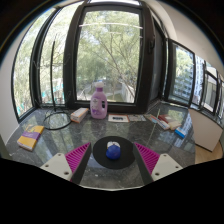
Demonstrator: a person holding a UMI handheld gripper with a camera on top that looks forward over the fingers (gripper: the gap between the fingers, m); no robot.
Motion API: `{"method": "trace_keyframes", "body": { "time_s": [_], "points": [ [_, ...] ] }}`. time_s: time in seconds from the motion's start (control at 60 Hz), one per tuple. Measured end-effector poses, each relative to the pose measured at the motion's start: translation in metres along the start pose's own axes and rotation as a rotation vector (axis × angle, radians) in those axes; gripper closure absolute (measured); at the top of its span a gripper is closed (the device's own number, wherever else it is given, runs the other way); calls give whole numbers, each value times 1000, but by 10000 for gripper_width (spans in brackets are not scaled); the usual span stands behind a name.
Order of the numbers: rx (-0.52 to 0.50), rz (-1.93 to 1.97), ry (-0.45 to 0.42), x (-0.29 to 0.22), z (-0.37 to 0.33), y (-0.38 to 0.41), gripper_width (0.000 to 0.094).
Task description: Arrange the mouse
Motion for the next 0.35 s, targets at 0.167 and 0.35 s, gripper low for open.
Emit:
{"method": "trace_keyframes", "body": {
  "time_s": [0.167, 0.35],
  "points": [
    [-3, 13, -8, 16, -42, 5, 80],
    [-1, -1, -12, 23, -60, 6, 83]
  ]
}}
Point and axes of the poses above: the point between the fingertips, and its own axes, seen from behind it with the camera up: y to the left, x down, z forward, the way the camera looks, the point moved 10 cm from there along -z, backward, against the way the camera looks, and after that the axes turned 15 degrees about y, right-handed, at the moved point
